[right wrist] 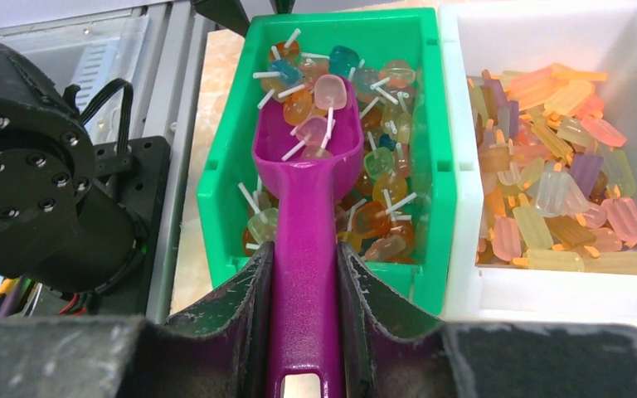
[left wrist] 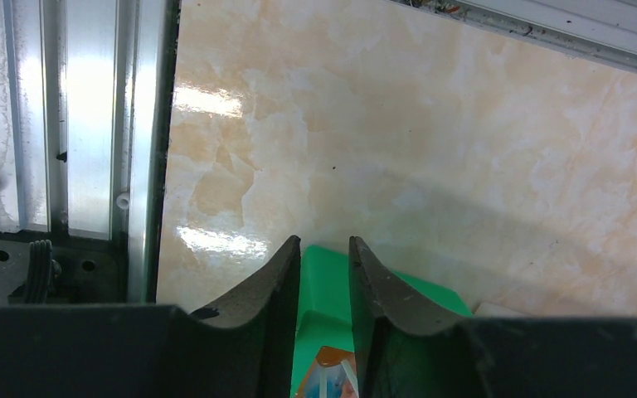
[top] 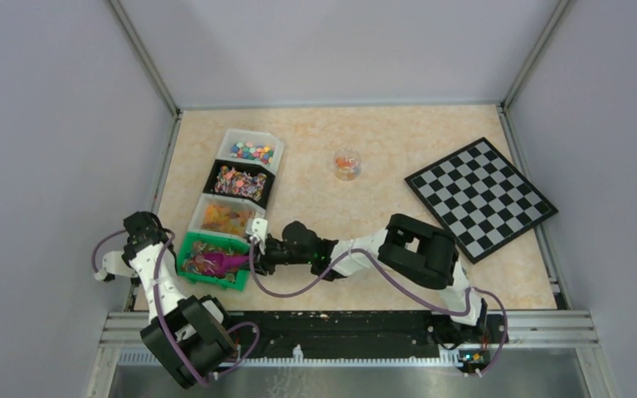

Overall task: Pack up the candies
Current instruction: Scoop the fake candies from the storage box.

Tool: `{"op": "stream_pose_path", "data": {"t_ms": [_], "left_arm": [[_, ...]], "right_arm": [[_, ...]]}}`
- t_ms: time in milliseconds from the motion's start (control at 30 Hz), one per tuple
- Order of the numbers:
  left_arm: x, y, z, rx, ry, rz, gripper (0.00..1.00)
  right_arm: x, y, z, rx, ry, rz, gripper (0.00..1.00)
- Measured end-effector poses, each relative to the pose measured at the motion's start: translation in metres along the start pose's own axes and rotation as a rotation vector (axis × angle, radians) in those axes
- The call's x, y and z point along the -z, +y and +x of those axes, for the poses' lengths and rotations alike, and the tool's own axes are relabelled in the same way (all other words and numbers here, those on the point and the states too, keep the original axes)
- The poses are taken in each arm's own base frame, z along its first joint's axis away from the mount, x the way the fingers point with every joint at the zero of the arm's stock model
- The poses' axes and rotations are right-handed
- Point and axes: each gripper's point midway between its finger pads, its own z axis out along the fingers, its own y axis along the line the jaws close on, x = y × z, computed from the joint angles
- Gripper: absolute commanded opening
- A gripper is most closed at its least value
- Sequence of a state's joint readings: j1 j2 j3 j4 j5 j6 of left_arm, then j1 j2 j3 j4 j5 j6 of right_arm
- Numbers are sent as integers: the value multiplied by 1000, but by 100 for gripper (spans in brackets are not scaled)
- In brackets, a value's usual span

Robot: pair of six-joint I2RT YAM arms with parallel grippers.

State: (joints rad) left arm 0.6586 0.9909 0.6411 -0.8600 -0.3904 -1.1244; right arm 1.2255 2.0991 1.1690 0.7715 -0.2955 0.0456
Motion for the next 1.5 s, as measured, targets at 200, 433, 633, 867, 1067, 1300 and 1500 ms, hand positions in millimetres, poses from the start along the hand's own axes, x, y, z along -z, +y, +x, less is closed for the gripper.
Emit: {"op": "stream_pose_path", "data": {"t_ms": [200, 433, 633, 867, 1067, 1300, 1500], "left_arm": [[0, 2, 1, -5, 4, -7, 47], [10, -1, -3, -15, 2, 18, 76], [21, -8, -13, -24, -26, 70, 98], [30, -14, -18, -35, -38, 109, 99], [37, -20, -21, -51, -33, 131, 99], [44, -23, -22, -54, -17, 147, 99], [56, -30, -21, -60, 16, 176, 99]], "right_arm": [[6, 2, 3, -11, -32, -6, 0], [12, 3, 5, -19, -63, -12, 0], [17, 2, 6, -27, -73, -19, 0], [28, 0, 6, -35, -93, -23, 0], [36, 2, -9, -21, -134, -29, 0], [49, -1, -23, -6, -178, -25, 0], [67, -2, -32, 6, -212, -13, 0]]}}
